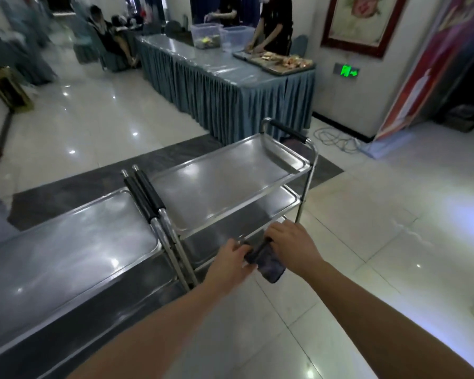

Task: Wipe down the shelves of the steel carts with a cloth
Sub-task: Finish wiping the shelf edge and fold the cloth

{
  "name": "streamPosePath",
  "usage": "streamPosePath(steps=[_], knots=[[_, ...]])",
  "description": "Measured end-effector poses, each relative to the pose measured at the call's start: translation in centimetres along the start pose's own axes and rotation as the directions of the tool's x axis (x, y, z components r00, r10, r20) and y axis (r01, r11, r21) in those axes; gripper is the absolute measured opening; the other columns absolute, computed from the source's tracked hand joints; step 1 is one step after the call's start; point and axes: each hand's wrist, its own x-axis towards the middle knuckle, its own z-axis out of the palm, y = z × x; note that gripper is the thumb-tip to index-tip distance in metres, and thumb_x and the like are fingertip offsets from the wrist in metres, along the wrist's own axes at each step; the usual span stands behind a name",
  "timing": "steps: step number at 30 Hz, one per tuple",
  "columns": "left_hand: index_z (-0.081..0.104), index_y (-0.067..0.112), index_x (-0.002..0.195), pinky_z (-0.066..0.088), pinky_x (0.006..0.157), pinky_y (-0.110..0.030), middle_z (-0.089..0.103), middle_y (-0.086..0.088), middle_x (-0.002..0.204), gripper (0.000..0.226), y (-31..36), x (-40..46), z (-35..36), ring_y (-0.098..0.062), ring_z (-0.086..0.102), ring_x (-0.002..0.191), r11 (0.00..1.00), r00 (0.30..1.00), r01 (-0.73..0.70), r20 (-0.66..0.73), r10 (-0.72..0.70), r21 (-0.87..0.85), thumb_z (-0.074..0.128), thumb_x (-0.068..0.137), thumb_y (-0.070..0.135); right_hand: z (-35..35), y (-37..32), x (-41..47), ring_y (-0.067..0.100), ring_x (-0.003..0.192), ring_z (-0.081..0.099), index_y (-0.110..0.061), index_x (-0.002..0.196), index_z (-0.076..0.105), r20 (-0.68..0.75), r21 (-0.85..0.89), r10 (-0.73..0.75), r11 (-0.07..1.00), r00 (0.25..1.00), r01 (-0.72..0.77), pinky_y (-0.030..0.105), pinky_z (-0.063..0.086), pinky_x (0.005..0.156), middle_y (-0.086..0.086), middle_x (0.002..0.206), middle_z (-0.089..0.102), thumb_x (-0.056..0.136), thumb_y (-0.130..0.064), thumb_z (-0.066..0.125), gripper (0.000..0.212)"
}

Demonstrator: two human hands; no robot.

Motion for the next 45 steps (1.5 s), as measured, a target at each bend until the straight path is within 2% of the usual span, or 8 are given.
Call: streamPosePath(steps=[3, 7, 15, 22, 28, 34, 37, 45], knots=[[0.065, 0.021, 0.119, 0.044, 0.096, -0.033, 0.045, -0.003, 0.124, 0.038, 0.7, 4.9, -0.4, -0.025, 0.037, 0.119, 0.986, 0.995, 0.031, -0.101, -0.015, 0.163, 0.066, 0.093, 0.048, -1.2, 3.8, 3.0, 0.022, 0.067, 0.062, -0.025, 0.086, 0.063, 0.029, -0.053, 0.025, 0.998, 0.999, -0.023, 0.031, 0.042, 0.060, -0.005, 0.087, 0.061, 0.064, -0.018, 0.083, 0.031], [0.063, 0.020, 0.115, 0.039, 0.097, -0.035, 0.060, 0.000, 0.121, 0.029, 1.6, 13.1, -1.0, -0.026, 0.053, 0.115, 0.961, 0.982, -0.079, -0.146, 0.121, 0.266, 0.057, 0.099, 0.043, -1.1, 9.1, 7.5, 0.030, 0.060, 0.061, -0.022, 0.101, 0.059, 0.191, -0.154, 0.123, 0.984, 0.974, -0.094, 0.032, 0.038, 0.047, 0.000, 0.096, 0.057, 0.074, -0.009, 0.072, 0.033], [0.064, 0.016, 0.116, 0.049, 0.089, -0.042, 0.064, -0.007, 0.110, 0.030, 3.5, 30.1, -1.3, -0.032, 0.064, 0.099, 0.987, 0.993, -0.118, -0.010, 0.120, 0.107, 0.063, 0.097, 0.039, -1.1, 21.0, 16.5, 0.031, 0.080, 0.066, -0.028, 0.123, 0.048, 0.220, -0.214, 0.211, 0.963, 0.952, -0.164, 0.031, 0.041, 0.057, -0.001, 0.114, 0.054, 0.090, -0.023, 0.064, 0.037], [0.066, 0.012, 0.121, 0.038, 0.096, -0.031, 0.060, -0.007, 0.117, 0.036, 6.8, 42.9, -0.8, -0.023, 0.055, 0.112, 0.994, 0.986, -0.113, 0.126, 0.113, -0.009, 0.072, 0.093, 0.034, 0.2, 33.0, 23.3, 0.029, 0.084, 0.067, -0.027, 0.122, 0.047, 0.266, -0.192, 0.218, 0.967, 0.939, -0.170, 0.033, 0.047, 0.061, -0.001, 0.118, 0.056, 0.091, -0.020, 0.064, 0.035], [0.073, 0.022, 0.107, 0.052, 0.092, -0.039, 0.070, -0.001, 0.109, 0.022, 10.0, 53.5, 1.7, -0.021, 0.064, 0.102, 1.000, 0.998, 0.017, 0.060, -0.018, 0.015, 0.073, 0.089, 0.034, 2.5, 44.5, 30.1, 0.029, 0.101, 0.065, -0.020, 0.117, 0.053, 0.286, -0.083, 0.152, 0.988, 0.946, -0.134, 0.036, 0.051, 0.074, 0.002, 0.119, 0.059, 0.104, -0.028, 0.046, 0.017], [0.068, 0.015, 0.116, 0.050, 0.096, -0.039, 0.066, -0.007, 0.117, 0.022, 14.0, 61.1, 3.0, -0.027, 0.062, 0.110, 0.987, 0.989, 0.146, 0.035, -0.144, -0.060, 0.065, 0.096, 0.025, 4.6, 53.9, 38.0, 0.034, 0.102, 0.064, -0.024, 0.111, 0.051, 0.399, -0.003, 0.042, 0.999, 0.916, -0.045, 0.044, 0.054, 0.082, 0.005, 0.113, 0.055, 0.095, -0.021, 0.055, 0.016], [0.069, 0.009, 0.120, 0.046, 0.091, -0.031, 0.068, -0.010, 0.118, 0.025, 14.5, 64.3, 3.8, -0.026, 0.062, 0.111, 0.966, 0.976, 0.218, 0.041, -0.215, -0.135, 0.064, 0.098, 0.019, 5.5, 56.6, 42.1, 0.034, 0.107, 0.060, -0.019, 0.120, 0.053, 0.450, 0.010, 0.000, 1.000, 0.893, -0.005, 0.042, 0.052, 0.088, 0.009, 0.117, 0.054, 0.099, -0.022, 0.051, 0.021], [0.072, 0.013, 0.099, 0.054, 0.090, -0.041, 0.072, -0.010, 0.099, 0.012, 10.4, 75.4, 5.1, -0.029, 0.069, 0.098, 0.892, 0.920, 0.393, 0.096, -0.381, -0.226, 0.072, 0.091, 0.021, 10.8, 61.0, 55.1, 0.031, 0.107, 0.062, -0.010, 0.117, 0.065, 0.584, -0.054, 0.012, 0.998, 0.812, 0.024, 0.039, 0.052, 0.092, 0.012, 0.119, 0.062, 0.098, -0.012, 0.050, 0.025]])
